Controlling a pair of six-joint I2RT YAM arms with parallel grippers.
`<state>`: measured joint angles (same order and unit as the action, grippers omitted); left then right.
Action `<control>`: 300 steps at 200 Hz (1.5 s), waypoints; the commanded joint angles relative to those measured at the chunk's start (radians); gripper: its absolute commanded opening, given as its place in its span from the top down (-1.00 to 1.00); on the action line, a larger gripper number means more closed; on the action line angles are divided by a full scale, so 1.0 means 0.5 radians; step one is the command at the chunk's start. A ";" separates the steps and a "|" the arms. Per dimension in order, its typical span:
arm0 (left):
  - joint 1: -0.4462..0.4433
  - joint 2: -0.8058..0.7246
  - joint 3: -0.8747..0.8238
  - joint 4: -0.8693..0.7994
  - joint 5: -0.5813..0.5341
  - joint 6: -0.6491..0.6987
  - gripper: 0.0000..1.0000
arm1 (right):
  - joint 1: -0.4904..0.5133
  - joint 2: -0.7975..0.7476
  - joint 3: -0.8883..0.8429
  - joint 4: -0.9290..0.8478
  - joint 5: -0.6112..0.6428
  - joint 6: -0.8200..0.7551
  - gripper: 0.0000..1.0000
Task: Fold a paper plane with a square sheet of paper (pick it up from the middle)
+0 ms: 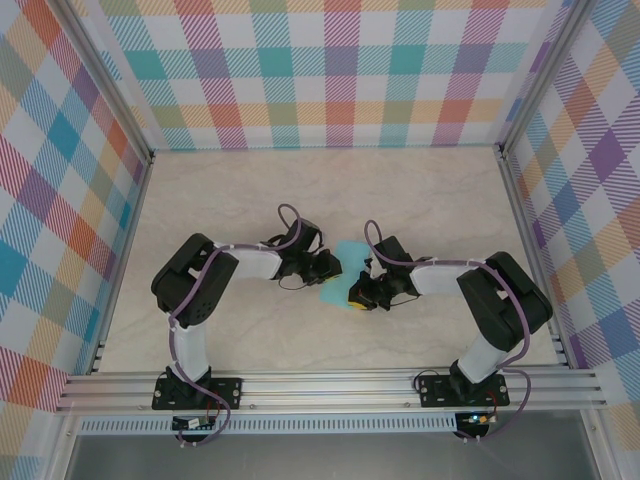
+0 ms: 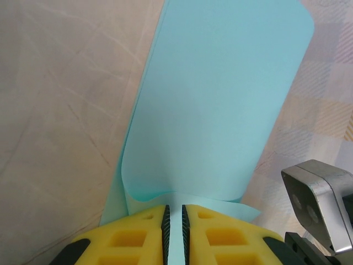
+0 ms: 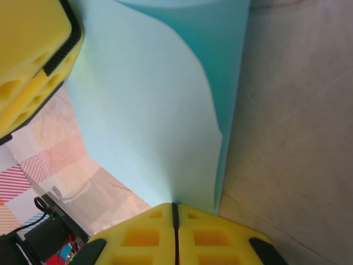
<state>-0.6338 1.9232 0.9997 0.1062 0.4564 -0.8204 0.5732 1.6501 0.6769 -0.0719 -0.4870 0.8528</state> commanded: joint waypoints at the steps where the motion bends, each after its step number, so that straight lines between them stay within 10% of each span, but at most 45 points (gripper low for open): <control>1: 0.079 0.054 0.044 -0.038 -0.094 0.057 0.66 | 0.002 0.048 -0.043 -0.250 0.167 -0.021 0.85; 183: 0.249 -0.064 0.171 -0.132 0.021 0.105 0.62 | -0.003 0.041 0.003 -0.234 0.118 -0.026 0.83; 300: -0.025 -0.064 0.041 0.087 0.265 0.047 0.65 | -0.004 -0.017 0.034 -0.190 0.110 -0.004 0.81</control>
<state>-0.6327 1.8370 1.0485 0.0963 0.5484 -0.7918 0.5732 1.6470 0.6903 -0.0967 -0.4763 0.8528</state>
